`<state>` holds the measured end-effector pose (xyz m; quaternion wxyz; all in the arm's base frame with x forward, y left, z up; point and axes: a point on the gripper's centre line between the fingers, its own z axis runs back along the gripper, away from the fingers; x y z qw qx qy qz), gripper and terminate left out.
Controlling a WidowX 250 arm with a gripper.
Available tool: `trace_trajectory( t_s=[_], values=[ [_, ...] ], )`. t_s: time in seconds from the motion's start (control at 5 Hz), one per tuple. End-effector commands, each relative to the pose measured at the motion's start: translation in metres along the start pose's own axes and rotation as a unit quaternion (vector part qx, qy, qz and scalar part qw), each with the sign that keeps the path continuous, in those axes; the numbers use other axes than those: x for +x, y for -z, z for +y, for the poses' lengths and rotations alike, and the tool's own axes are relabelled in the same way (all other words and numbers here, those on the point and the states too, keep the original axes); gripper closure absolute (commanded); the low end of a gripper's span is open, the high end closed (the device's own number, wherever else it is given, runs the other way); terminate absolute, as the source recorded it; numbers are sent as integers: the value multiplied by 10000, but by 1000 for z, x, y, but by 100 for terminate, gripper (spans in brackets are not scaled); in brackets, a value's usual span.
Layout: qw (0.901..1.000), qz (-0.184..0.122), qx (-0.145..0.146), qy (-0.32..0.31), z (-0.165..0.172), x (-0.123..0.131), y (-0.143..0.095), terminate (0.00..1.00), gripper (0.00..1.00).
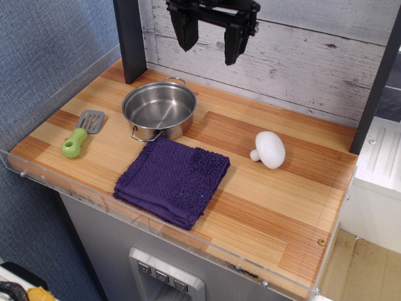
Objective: Place the pot near the top-left corner of the cloth.
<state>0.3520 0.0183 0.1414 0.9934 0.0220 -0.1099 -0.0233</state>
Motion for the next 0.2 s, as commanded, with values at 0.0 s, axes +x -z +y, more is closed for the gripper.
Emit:
trace_trajectory(
  t_s=[0.0],
  values=[
    [9995, 202, -236, 49, -2, 0, -33, 100, 0]
  ],
)
